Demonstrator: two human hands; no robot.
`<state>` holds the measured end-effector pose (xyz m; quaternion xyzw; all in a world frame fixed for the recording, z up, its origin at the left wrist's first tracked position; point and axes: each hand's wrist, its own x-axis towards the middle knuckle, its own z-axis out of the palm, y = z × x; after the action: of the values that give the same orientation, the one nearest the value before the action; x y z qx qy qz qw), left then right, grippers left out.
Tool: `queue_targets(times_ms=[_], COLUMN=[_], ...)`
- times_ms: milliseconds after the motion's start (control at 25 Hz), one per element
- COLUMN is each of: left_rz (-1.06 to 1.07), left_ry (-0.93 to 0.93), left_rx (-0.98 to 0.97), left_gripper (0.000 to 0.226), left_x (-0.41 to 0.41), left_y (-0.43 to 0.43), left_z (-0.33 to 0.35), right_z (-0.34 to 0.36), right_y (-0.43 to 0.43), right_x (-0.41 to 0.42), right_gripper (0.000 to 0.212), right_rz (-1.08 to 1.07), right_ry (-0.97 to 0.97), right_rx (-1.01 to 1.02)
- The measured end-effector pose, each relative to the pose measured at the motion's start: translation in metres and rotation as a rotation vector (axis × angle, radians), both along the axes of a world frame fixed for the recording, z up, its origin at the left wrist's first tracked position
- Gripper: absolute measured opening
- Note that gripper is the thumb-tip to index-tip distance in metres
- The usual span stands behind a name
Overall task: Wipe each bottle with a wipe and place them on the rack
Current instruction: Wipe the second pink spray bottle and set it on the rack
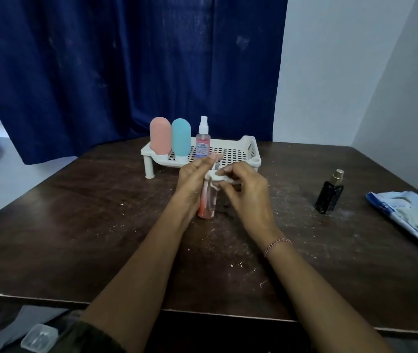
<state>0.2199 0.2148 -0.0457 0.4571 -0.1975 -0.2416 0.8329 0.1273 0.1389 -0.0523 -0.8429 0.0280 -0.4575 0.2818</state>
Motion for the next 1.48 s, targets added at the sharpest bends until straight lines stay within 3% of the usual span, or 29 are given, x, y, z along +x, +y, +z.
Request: queue_targets(times_ms=[360,600,720,960,1080,1240,1360,1480], left_rz=[0.123,-0.082,-0.075,0.182,0.219,0.163,0.066,0.061], left_ry=[-0.074,-0.052,-0.045,-0.032,-0.019,-0.013,-0.015,-0.055], left_rx=[0.123,0.003,-0.025,0.058,0.104,0.106,0.048,0.035], left_gripper=[0.026,0.019,0.019,0.016,0.008,0.012,0.013,0.012], left_x=[0.014,0.008,0.006,0.017,0.013,0.009,0.006,0.006], left_y=[0.004,0.002,-0.001,0.003,0.002,0.003,0.001,-0.002], left_z=[-0.003,0.000,-0.002,-0.007,-0.005,-0.003,-0.003,-0.006], right_z=[-0.007,0.001,-0.001,-0.006,-0.005,-0.004,-0.002,-0.003], right_y=[0.001,-0.003,-0.004,-0.003,-0.003,0.000,-0.005,-0.007], right_x=[0.003,0.000,0.000,0.001,-0.001,0.001,0.002,0.003], right_gripper=[0.019,0.021,0.019,0.020,0.019,0.021,0.021,0.021], right_rz=[0.289,0.060,0.026,0.275,0.321,0.213,0.046,-0.018], right_ry=[0.319,0.016,-0.028,0.351,0.405,0.289,0.100,0.037], right_rx=[-0.130,-0.039,0.006,-0.079,-0.135,-0.138,-0.025,0.129])
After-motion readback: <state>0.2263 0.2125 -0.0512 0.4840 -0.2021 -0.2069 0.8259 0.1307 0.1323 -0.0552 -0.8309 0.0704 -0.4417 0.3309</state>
